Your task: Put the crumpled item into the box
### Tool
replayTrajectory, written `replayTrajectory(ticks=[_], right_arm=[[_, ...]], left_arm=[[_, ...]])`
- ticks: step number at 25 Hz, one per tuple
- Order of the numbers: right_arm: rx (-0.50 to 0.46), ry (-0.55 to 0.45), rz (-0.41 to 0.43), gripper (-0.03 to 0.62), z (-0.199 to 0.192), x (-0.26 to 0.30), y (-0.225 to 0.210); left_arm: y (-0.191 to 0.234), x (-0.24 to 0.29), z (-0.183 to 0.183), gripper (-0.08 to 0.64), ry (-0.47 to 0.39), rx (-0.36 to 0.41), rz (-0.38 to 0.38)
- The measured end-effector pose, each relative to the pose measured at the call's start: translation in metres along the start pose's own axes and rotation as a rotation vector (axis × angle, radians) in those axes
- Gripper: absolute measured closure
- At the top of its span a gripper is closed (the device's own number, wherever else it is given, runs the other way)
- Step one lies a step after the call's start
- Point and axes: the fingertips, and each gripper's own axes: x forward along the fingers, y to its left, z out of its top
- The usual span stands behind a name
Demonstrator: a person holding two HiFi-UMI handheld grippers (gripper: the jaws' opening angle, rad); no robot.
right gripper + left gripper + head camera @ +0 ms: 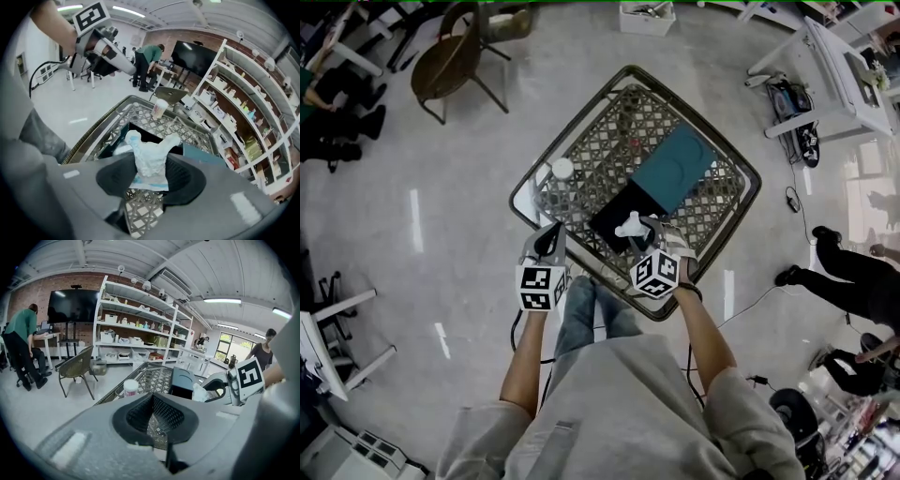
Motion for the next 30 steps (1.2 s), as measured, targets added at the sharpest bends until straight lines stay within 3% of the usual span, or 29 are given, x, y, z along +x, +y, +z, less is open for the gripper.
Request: replayTrajectory(ticks=[13,30], right_arm=[[-0.033,0.093,0.086,0.420,-0.010,0.037,-0.006],[-0.103,0.261,0.271,0.419,-0.032,0.088,0.010]], left_arm=[[0.003,-0.001,-0.003,0.554,0.005,-0.009,0.005],[0.014,-0.001,-0.010,0.554,0.021,-0.018,0.023]])
